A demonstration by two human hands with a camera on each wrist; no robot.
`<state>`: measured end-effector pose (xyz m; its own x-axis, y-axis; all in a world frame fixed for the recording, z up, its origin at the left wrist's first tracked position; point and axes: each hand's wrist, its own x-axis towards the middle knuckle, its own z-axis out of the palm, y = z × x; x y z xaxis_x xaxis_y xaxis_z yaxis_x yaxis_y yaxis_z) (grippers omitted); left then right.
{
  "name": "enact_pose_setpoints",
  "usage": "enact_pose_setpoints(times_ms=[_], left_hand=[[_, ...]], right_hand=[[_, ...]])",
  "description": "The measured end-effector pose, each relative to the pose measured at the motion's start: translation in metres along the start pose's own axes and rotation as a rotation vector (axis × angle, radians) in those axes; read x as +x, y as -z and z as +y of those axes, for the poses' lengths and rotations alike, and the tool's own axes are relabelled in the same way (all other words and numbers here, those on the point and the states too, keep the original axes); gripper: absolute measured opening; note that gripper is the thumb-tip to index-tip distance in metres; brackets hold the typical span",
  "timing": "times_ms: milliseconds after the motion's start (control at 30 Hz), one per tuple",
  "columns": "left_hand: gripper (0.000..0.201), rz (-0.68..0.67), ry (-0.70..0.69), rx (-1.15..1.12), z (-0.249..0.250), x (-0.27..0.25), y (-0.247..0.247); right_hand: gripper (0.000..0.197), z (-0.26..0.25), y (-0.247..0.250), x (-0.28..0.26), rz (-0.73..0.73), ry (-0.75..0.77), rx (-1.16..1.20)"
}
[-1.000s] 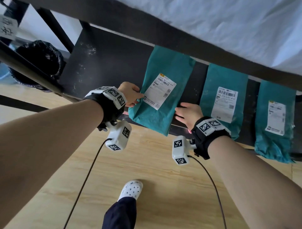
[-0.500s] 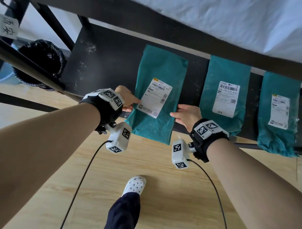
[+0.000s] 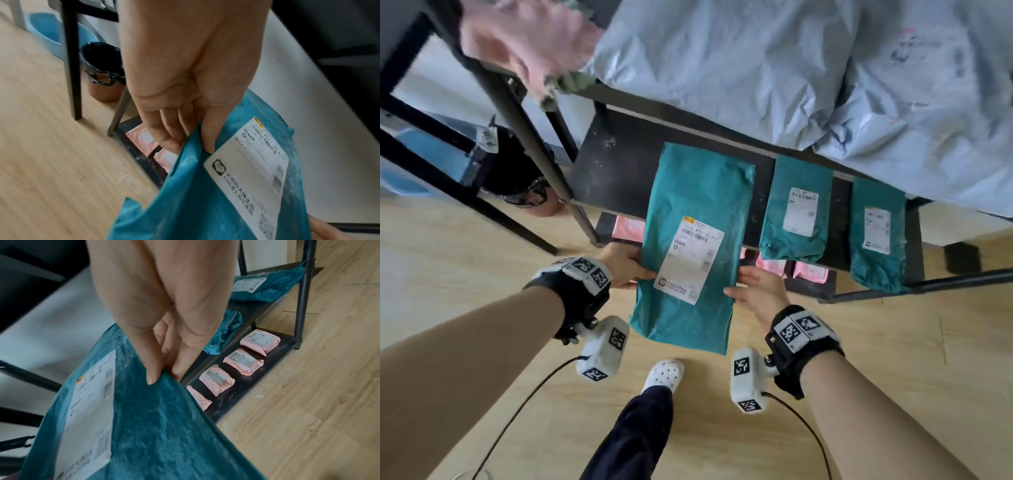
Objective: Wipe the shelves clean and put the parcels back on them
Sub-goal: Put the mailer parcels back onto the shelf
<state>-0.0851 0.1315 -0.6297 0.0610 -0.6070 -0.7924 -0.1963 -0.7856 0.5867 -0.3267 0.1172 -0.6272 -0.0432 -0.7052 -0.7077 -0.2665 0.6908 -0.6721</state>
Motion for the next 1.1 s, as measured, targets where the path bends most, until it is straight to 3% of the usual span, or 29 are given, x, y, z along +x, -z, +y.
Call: enact_pose_setpoints(times_ms=[100,333,533,767,1100], left_hand=[[0.016,0.049,-0.031,-0.005,-0.031,-0.061,0.013],[0.035,0.113,-0.109,-0.184,-0.089,-0.21,0.064],[0.033,0.217,-0.144,-0.266,-0.121,-0.302,0.126],[0.032,0.296,-0.213,-0.33,-0.124,-0.354,0.236],[0.039,0.379,-0.248,-0.361,-0.119,-0.363,0.442]], right_hand=[[0.061,0.015,-0.014,-0.061,-0.012,0.039,0.002],[0.07,0.022,-0.064,-0.206,-0.065,0.209,-0.002],[0.071,-0.001,-0.121,-0.284,-0.163,0.317,-0.017],[0.067,-0.067,-0.217,-0.323,-0.284,0.428,-0.044],[0.072,-0.163,-0.408,-0.317,-0.307,0.446,-0.028]])
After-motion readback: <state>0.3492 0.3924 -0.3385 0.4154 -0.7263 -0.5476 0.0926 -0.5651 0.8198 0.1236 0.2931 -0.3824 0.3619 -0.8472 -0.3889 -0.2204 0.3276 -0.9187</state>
